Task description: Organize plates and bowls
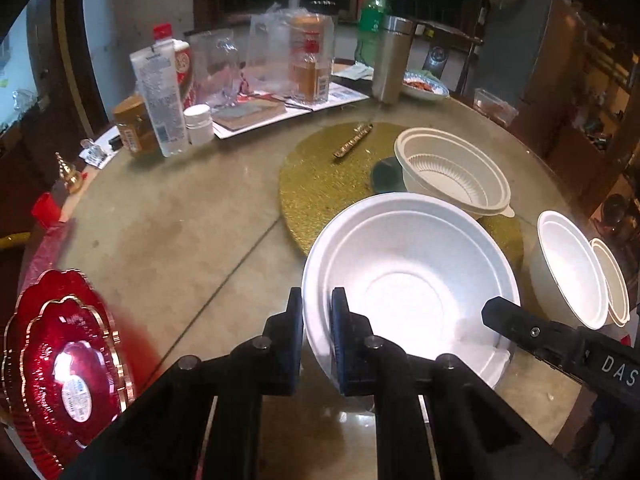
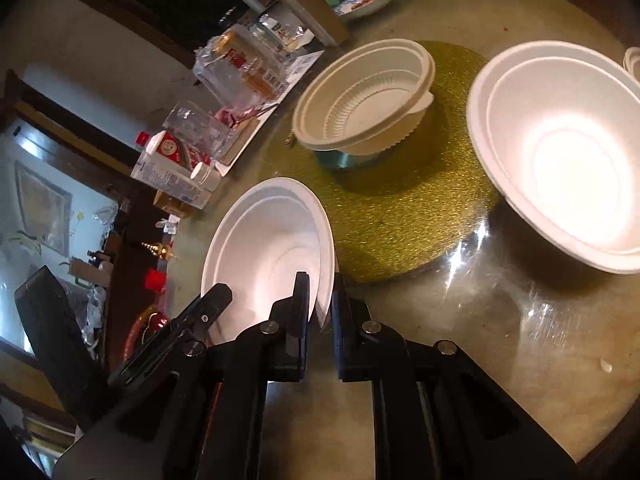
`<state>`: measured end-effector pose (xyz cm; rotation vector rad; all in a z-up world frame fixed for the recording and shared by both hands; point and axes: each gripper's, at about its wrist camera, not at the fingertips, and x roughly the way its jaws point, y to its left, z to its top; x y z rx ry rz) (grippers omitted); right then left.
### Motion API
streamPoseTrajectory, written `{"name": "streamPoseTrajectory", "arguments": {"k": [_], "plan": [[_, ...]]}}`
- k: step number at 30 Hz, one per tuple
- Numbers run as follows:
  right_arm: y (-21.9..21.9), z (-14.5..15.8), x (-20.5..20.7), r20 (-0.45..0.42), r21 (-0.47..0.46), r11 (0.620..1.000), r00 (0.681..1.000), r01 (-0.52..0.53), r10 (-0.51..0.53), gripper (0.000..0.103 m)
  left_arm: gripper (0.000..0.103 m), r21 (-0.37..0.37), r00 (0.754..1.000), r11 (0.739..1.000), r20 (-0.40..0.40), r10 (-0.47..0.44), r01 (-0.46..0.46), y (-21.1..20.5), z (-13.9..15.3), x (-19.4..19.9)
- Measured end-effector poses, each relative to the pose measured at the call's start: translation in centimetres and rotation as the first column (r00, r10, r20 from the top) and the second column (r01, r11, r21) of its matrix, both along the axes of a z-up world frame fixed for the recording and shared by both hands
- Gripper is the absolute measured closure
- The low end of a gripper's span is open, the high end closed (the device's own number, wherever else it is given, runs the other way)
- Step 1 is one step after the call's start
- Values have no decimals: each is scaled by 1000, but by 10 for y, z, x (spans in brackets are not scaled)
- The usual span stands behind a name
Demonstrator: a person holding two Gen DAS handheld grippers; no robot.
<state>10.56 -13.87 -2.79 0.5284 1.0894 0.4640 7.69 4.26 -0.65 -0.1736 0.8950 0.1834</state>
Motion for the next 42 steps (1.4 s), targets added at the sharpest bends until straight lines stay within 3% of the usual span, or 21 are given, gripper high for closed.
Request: {"name": "streamPoseTrajectory", "arguments": {"k": [19, 42], "plan": [[49, 34, -29, 83, -19, 995, 992, -93, 94, 93, 91, 61, 989, 993, 113, 91, -98, 37, 34, -54], [140, 56, -63, 138, -49, 964, 955, -260, 264, 93, 91, 73, 950, 960, 181, 255, -271, 106, 52, -118]]}}
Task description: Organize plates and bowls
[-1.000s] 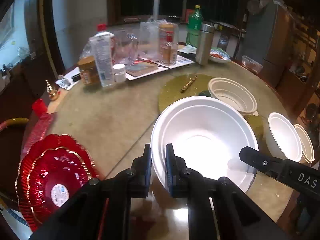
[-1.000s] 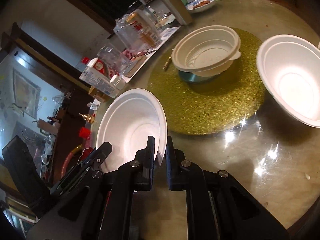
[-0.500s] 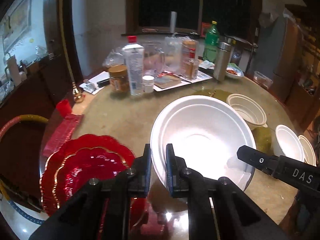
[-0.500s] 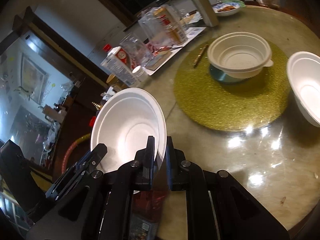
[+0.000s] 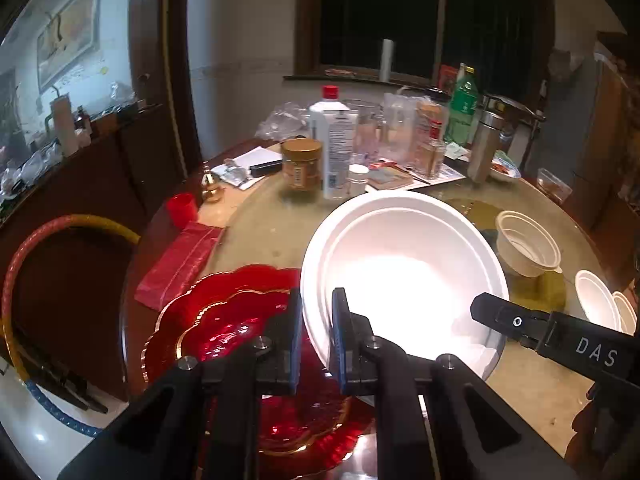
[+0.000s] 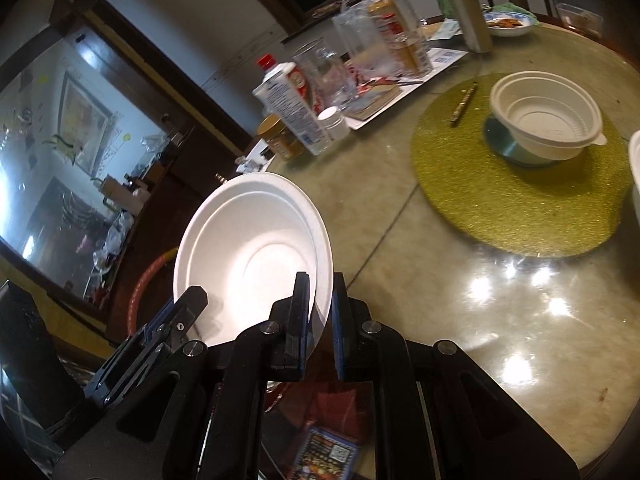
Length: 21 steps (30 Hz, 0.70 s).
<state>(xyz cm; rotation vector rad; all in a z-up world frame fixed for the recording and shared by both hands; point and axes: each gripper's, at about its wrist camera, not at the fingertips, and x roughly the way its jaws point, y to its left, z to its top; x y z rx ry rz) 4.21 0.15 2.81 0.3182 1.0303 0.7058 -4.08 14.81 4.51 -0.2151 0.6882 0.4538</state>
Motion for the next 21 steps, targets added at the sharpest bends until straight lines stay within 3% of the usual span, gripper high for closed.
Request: {"name": "streamPoseTrajectory", "arguments": {"k": [11, 21], "plan": [[60, -13, -18, -22, -49, 992, 993, -119, 118, 93, 91, -90, 995, 992, -45, 89, -93, 51, -24, -31], [98, -36, -22, -60, -118, 975, 982, -188, 182, 93, 90, -127, 984, 982, -125, 126, -142, 75, -51, -34]]}}
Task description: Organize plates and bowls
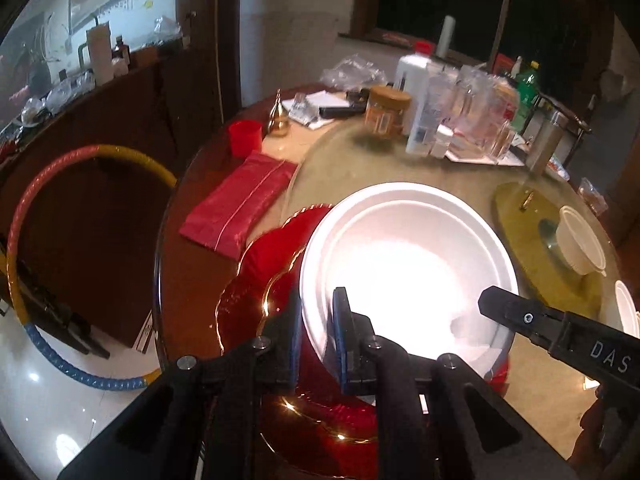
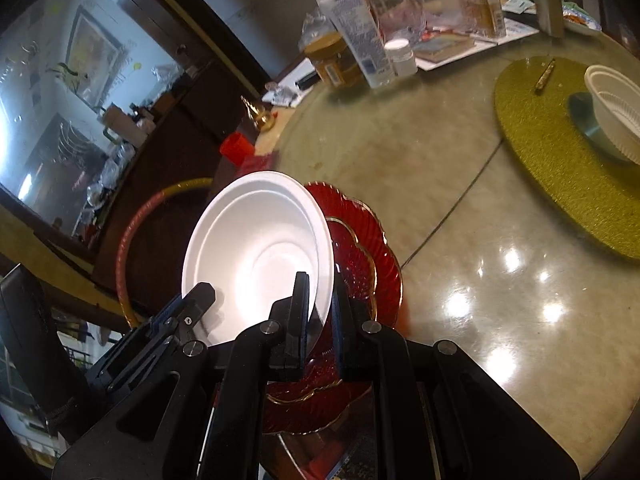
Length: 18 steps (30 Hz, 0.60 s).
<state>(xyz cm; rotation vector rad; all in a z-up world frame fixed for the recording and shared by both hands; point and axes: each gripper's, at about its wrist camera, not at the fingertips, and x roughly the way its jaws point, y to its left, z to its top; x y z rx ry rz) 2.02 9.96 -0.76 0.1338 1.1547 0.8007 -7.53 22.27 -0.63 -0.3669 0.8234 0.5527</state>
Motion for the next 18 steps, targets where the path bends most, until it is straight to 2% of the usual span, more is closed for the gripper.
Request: {"name": "streamPoseTrajectory", "arguments": {"k": [7, 18], "plan": [[7, -18, 2, -27, -30, 999, 999, -19, 18, 93, 89, -18, 999, 1000, -39, 4, -4, 4, -13, 0], [13, -27, 0, -50, -39, 999, 998, -37, 35, 93, 88, -16, 998, 1000, -69, 15, -16, 6, -20, 0]]}}
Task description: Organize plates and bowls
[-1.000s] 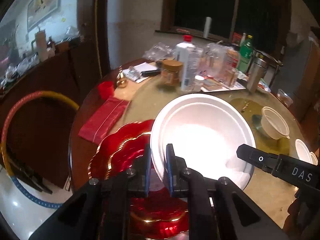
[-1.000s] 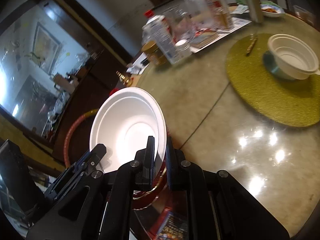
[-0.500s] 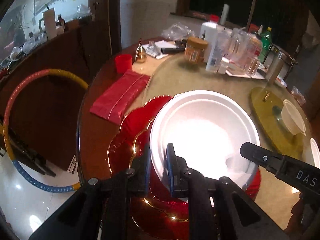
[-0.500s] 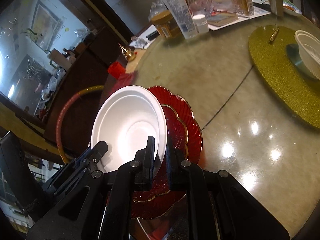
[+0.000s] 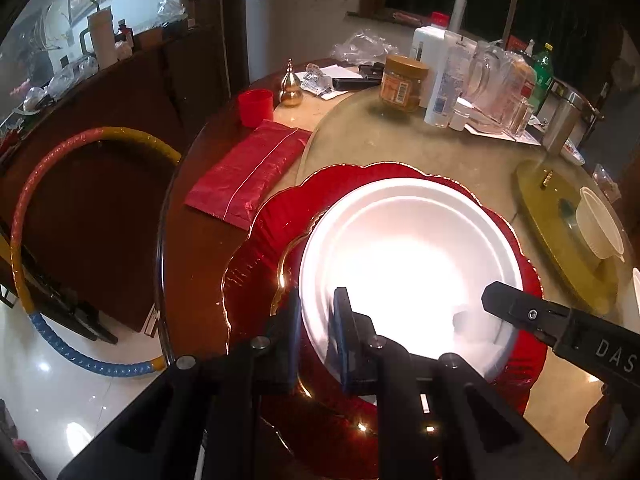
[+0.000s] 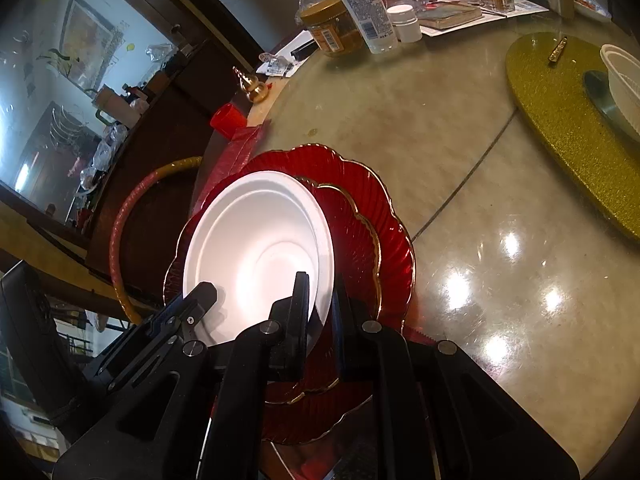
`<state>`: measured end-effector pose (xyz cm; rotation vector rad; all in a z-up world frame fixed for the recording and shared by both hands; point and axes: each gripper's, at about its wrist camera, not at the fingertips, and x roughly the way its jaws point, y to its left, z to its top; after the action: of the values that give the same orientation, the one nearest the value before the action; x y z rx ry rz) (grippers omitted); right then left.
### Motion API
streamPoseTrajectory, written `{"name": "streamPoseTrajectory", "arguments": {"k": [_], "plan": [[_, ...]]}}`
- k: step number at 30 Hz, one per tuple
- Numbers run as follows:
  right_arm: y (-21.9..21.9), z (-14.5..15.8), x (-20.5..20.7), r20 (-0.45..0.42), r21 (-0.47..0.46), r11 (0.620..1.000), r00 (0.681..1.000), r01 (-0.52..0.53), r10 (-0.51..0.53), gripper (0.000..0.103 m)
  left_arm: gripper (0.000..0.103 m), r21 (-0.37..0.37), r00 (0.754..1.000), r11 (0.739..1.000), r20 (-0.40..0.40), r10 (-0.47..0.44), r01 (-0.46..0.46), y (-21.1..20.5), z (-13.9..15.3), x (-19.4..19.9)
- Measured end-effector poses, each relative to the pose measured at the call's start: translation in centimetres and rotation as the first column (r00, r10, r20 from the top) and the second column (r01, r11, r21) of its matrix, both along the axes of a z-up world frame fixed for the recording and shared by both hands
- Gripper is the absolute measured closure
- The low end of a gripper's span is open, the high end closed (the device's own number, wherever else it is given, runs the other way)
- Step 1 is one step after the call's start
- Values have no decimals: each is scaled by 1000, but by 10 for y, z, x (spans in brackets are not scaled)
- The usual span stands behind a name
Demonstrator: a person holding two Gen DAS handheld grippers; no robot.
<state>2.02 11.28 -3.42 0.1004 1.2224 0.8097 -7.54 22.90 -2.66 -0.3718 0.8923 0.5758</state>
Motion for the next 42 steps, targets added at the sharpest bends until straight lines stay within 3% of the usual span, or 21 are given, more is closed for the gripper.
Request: {"name": "streamPoseTrajectory", "arguments": {"k": [20, 22, 23, 24, 25, 29, 42], "plan": [[5, 2, -4, 38, -54, 997, 998, -50, 52, 90, 85, 43, 999, 999, -32, 5, -3, -5, 0, 2], [5, 3, -5, 50, -65, 997, 997, -48, 51, 84, 69, 52, 1000, 999, -31, 4, -2, -6, 1, 1], [5, 5, -5, 58, -68, 997, 997, -44, 48, 68, 61, 68, 999, 998, -31, 8, -6, -7, 2, 0], [4, 5, -5, 64, -65, 997, 997, -43, 47, 57, 45, 82, 999, 997, -31, 16, -13, -8, 4, -1], [4, 8, -6, 68, -45, 998, 996, -53, 56, 53, 40, 92, 1000, 996, -15, 11, -10, -9, 6, -2], [4, 14, -10, 103, -48, 997, 993, -55, 59, 40, 38, 139, 1000, 990, -15, 22, -20, -12, 11, -5], [-20, 30, -12, 117, 59, 998, 993, 0, -7, 40, 32, 219, 998, 974, 33, 58, -64, -17, 30, -17]]}}
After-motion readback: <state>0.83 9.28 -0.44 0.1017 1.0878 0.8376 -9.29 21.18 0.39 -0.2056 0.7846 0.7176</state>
